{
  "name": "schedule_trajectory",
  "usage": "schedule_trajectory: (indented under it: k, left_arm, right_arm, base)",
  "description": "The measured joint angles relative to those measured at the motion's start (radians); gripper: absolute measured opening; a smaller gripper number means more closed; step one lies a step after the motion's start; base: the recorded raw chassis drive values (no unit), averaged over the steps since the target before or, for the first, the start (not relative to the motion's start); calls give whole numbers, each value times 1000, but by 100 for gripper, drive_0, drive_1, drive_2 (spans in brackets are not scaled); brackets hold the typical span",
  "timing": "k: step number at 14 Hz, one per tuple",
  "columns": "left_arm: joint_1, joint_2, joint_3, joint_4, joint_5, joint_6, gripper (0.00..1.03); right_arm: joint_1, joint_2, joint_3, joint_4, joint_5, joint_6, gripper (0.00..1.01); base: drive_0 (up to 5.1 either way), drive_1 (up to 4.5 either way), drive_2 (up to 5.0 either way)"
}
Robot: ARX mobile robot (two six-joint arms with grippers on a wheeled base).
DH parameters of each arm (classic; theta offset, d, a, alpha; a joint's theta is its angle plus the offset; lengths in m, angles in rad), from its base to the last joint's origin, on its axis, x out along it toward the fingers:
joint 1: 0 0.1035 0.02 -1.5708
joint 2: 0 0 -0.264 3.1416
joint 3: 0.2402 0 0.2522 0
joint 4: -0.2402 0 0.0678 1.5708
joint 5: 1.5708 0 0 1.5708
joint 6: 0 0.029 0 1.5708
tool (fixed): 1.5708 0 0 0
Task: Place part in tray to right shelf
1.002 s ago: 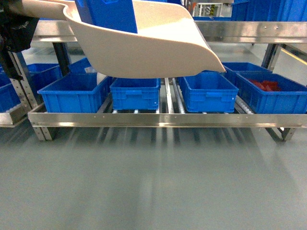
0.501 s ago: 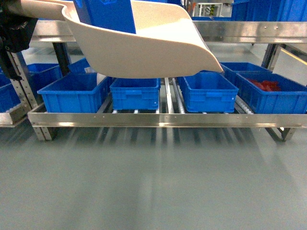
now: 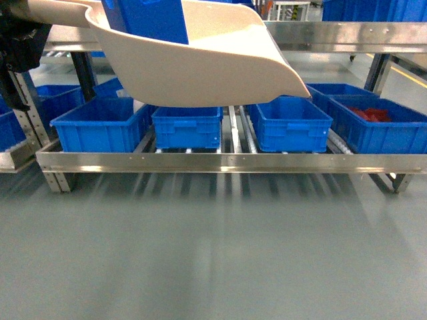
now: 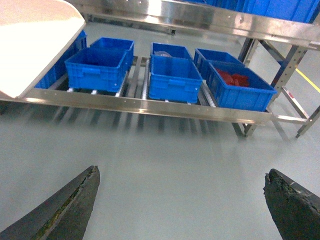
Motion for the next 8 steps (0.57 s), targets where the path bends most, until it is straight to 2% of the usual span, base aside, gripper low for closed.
schedule_trajectory:
  k: [8]
  left_arm:
    - [0, 0, 0, -2, 0, 0, 14]
  right_arm:
    - [0, 0, 0, -1, 0, 0, 98]
  base:
    - [0, 0, 0]
